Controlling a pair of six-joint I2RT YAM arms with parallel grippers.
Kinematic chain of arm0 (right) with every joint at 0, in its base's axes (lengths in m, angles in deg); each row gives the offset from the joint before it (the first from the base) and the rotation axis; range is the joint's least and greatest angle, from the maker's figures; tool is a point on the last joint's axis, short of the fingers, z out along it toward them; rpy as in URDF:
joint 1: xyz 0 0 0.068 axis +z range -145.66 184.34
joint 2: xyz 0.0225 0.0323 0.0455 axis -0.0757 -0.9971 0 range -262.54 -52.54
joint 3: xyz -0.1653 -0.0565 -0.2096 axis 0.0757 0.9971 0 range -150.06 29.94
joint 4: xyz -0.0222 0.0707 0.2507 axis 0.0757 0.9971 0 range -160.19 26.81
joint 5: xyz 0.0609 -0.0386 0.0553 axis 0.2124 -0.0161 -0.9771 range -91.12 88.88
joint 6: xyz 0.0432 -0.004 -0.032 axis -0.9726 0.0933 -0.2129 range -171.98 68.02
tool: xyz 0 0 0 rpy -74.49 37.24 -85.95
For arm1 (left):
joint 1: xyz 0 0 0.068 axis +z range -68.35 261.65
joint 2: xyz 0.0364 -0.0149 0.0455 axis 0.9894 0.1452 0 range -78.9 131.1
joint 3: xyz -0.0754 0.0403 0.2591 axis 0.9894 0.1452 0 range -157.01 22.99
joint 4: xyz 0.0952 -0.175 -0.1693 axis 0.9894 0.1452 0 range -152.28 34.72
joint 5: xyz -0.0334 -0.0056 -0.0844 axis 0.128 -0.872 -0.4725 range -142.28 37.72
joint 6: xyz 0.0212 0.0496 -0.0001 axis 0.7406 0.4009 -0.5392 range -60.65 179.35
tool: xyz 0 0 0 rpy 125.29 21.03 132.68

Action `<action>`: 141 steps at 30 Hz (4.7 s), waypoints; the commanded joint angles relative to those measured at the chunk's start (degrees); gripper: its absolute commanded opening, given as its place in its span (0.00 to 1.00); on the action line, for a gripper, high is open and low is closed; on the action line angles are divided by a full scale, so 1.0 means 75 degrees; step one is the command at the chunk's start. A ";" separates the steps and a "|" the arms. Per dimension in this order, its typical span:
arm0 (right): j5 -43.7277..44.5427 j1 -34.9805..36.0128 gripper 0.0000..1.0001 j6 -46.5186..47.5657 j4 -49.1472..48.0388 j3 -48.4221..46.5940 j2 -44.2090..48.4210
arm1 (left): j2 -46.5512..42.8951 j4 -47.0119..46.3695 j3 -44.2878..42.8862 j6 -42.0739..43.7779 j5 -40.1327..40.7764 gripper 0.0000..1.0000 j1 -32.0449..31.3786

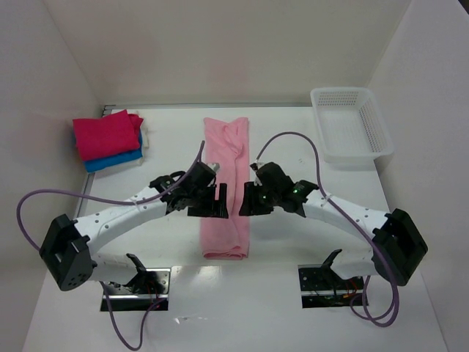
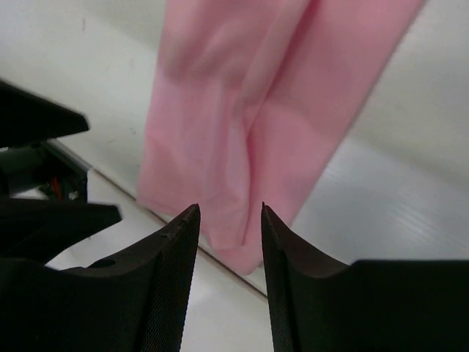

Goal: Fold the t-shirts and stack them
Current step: Grab the bottom of the folded rectangular tshirt with both arms

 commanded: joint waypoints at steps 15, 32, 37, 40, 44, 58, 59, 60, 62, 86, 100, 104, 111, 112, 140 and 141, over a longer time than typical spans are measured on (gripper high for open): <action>0.0053 0.1589 0.50 -0.1578 -0.1478 0.1046 -0.0157 | 0.1655 -0.2340 -0.0442 0.1092 -0.1311 0.69 0.2211; 0.0529 0.1808 0.49 -0.1831 -0.1970 0.1450 -0.0086 | 0.4127 -0.2962 -0.1956 0.1795 -0.1596 0.74 0.2211; 0.0587 0.1879 0.49 -0.1565 -0.1888 0.1107 -0.0774 | 0.4402 -0.2962 -0.2398 0.1866 -0.1511 0.75 0.2282; 0.0587 0.1879 0.42 -0.1467 -0.1818 0.1023 -0.1035 | 0.4758 -0.2896 -0.2637 0.1936 -0.1577 0.75 0.2352; 0.0505 0.1879 0.23 -0.1467 -0.1818 0.1023 -0.1129 | 0.5188 -0.2879 -0.2730 0.2006 -0.1649 0.75 0.2352; 0.0189 0.2511 0.09 -0.2030 -0.1747 0.1304 -0.0684 | 0.5872 -0.2809 -0.3093 0.2006 -0.1453 0.75 0.2352; 0.0188 0.2581 0.09 -0.2114 -0.1747 0.1356 -0.0684 | 0.5889 -0.2809 -0.3146 0.2006 -0.1453 0.75 0.2352; 0.0188 0.2605 0.10 -0.2135 -0.1747 0.1374 -0.0632 | 0.5951 -0.2809 -0.3164 0.1954 -0.1453 0.75 0.2352; 0.0240 0.2675 0.12 -0.2186 -0.1747 0.1374 -0.0614 | 0.5972 -0.2809 -0.3164 0.1936 -0.1453 0.75 0.2352; 0.2255 -0.1133 0.60 -0.0253 -0.0018 -0.1313 0.0562 | 0.3065 -0.1989 -0.3025 0.2323 -0.1251 0.91 0.3395; 0.3082 -0.1836 0.68 0.1706 -0.0655 -0.5323 -0.4071 | 0.3616 -0.2669 -0.1687 0.2182 -0.2542 0.51 0.3231; 0.3083 -0.1836 0.68 0.2010 -0.0593 -0.6121 -0.4735 | 0.3810 -0.2669 -0.1848 0.2182 -0.2741 0.49 0.3231; 0.2240 -0.1836 0.65 0.2552 -0.0927 -0.6789 -0.5538 | 0.4243 -0.2903 -0.2273 0.2072 -0.2809 0.79 0.3231; 0.2158 -0.1836 0.63 0.2612 -0.0887 -0.6972 -0.5739 | 0.4284 -0.2903 -0.2273 0.2042 -0.2714 0.83 0.3231; 0.1454 -0.1836 0.62 0.3478 -0.0482 -0.8341 -0.7574 | 0.5491 -0.2469 -0.2567 0.2135 -0.1218 0.92 0.2633; 0.1454 -0.1836 0.62 0.3478 -0.0482 -0.8341 -0.7575 | 0.5491 -0.2469 -0.2566 0.2135 -0.1218 0.92 0.2633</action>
